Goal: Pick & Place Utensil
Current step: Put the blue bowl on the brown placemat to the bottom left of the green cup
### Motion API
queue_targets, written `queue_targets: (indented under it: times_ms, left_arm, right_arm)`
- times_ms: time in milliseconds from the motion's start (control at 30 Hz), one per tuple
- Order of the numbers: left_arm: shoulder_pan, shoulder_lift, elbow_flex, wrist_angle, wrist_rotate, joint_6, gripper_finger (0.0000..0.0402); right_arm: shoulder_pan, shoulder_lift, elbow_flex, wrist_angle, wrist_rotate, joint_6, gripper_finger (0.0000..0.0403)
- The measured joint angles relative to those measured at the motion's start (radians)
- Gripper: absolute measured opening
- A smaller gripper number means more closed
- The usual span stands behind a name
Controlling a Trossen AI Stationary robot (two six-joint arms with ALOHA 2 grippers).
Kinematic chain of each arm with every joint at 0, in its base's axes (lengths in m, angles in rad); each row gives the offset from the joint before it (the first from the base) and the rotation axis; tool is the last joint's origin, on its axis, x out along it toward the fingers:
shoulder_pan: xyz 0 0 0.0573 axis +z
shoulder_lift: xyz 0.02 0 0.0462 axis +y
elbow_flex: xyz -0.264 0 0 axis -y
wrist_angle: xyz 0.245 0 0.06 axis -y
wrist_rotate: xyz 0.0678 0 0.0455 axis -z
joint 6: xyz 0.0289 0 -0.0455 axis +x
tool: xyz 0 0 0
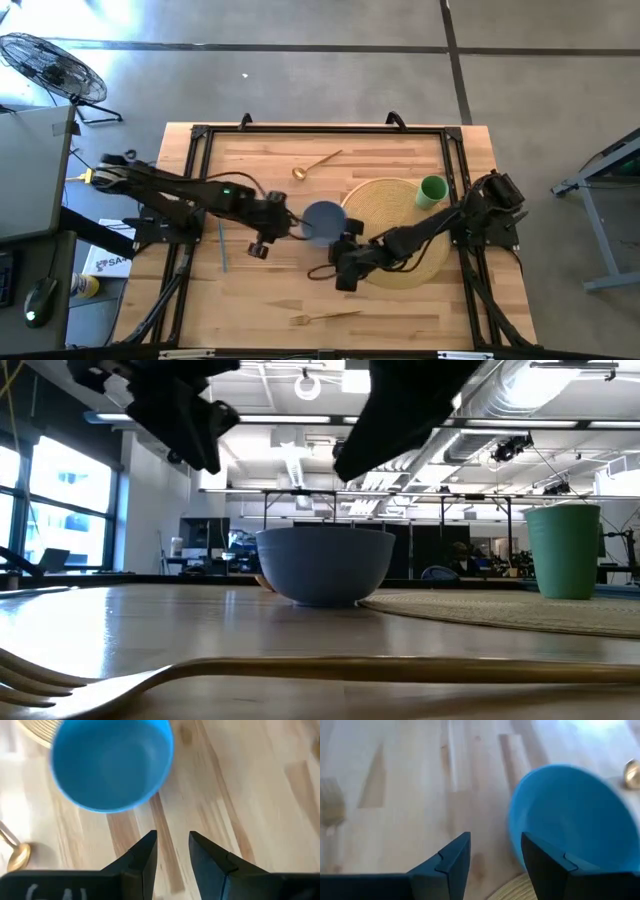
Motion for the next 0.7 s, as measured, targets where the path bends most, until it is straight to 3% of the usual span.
queue_targets:
  times_ms: [200,367,500,700]
  left_arm:
    - [-0.001,-0.217,-0.278,0.321,-0.022,-0.076,0.0108]
    - [-0.001,-0.337,-0.438,0.534,-0.045,-0.085,0.0108]
    - [-0.001,-0.376,-0.502,0.587,-0.068,-0.112,0.0108]
    - [-0.001,-0.371,-0.52,0.576,-0.097,-0.152,0.0108]
  right_arm:
    - [-0.072,0.011,-0.024,0.113,-0.076,-0.078,0.017]
    - [-0.115,0.046,-0.027,0.183,-0.135,-0.126,0.0169]
    - [-0.135,0.08,-0.025,0.209,-0.184,-0.137,0.0169]
    - [-0.141,0.107,0.008,0.153,-0.178,-0.143,0.0167]
